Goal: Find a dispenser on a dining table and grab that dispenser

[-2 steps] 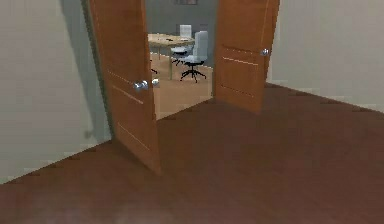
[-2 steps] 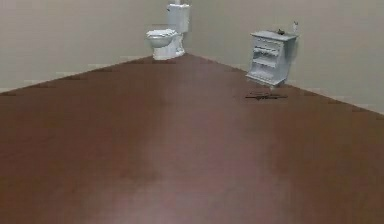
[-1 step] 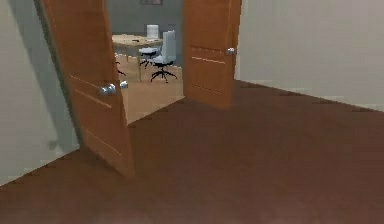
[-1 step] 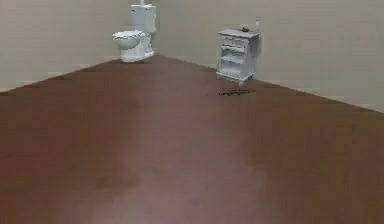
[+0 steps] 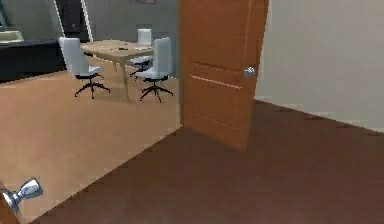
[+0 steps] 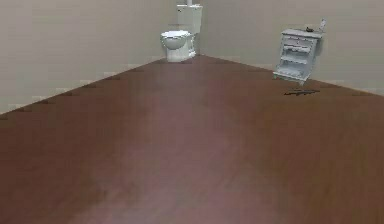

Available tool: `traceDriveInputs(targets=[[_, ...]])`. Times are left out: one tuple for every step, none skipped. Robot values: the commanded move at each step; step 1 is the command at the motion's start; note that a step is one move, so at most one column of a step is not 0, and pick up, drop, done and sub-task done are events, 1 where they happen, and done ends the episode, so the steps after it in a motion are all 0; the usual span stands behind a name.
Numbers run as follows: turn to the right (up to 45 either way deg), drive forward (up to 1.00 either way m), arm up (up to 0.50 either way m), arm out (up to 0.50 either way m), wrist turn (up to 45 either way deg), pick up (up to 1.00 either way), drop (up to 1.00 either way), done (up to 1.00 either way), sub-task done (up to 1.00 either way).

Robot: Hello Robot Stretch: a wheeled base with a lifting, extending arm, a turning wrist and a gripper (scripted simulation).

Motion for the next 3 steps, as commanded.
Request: traceDriveInputs(targets=[[0.0, 0.8, 0.0, 0.0, 0.0, 0.0, 0.0, 0.0, 0.0], [-45.0, 0.0, 0.0, 0.0, 0.0, 0.0, 0.0, 0.0, 0.0], [-3.0, 0.0, 0.0, 0.0, 0.0, 0.0, 0.0, 0.0, 0.0]])
